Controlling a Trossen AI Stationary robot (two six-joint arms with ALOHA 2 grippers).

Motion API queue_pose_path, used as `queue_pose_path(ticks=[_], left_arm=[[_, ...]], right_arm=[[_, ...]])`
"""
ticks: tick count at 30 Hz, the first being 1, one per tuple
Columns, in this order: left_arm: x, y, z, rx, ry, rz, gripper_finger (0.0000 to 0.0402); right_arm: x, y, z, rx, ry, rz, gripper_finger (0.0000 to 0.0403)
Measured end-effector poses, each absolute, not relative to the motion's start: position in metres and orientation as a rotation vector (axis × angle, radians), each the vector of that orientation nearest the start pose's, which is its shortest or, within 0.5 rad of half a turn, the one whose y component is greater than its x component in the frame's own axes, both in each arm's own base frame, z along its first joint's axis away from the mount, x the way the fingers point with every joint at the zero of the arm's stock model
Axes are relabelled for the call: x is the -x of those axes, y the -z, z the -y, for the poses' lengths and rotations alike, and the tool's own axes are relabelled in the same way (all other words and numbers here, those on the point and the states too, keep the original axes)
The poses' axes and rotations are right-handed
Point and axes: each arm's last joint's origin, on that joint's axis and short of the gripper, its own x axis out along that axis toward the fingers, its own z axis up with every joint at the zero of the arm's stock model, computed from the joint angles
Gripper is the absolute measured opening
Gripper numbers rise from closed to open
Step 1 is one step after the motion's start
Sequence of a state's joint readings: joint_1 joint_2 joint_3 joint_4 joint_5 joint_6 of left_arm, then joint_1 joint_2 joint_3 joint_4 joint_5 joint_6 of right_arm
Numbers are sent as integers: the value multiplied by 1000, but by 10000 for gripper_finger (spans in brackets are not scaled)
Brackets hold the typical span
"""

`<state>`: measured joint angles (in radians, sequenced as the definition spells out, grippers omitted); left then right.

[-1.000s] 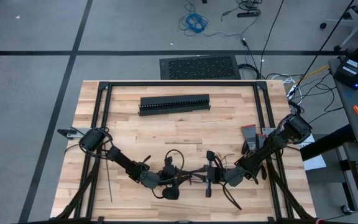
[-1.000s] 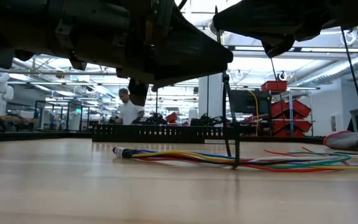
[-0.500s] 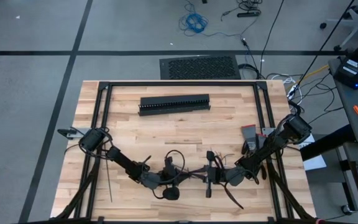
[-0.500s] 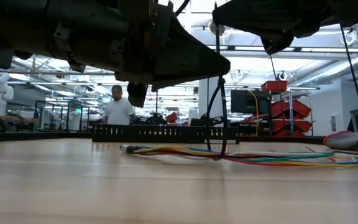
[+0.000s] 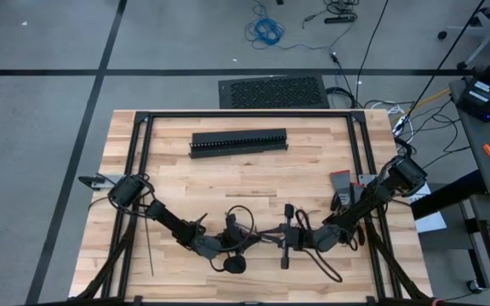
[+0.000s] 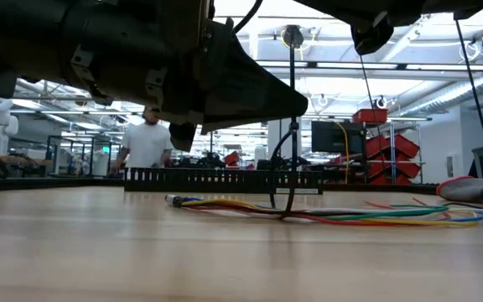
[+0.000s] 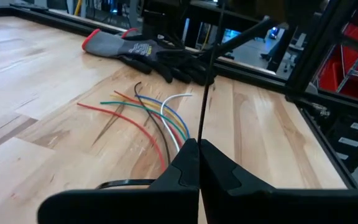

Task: Ziptie cables
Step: Wrap the cable wires with the black zip tie

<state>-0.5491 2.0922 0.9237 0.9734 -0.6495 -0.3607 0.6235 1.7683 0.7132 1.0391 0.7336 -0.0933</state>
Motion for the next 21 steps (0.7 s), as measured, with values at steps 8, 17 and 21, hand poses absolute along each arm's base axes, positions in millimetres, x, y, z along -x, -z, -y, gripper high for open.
queue_pose_path(ticks=[8, 17, 21], left_arm=[[-343, -113, 190, 250, -127, -140, 1], [-343, -113, 190, 251, -127, -138, 1], [-343, -113, 190, 251, -127, -137, 1]], right_arm=[[-266, -184, -190, 241, 313, -38, 21], [-250, -166, -205, 42, 204, -165, 145], [-255, -156, -197, -28, 222, -214, 183]])
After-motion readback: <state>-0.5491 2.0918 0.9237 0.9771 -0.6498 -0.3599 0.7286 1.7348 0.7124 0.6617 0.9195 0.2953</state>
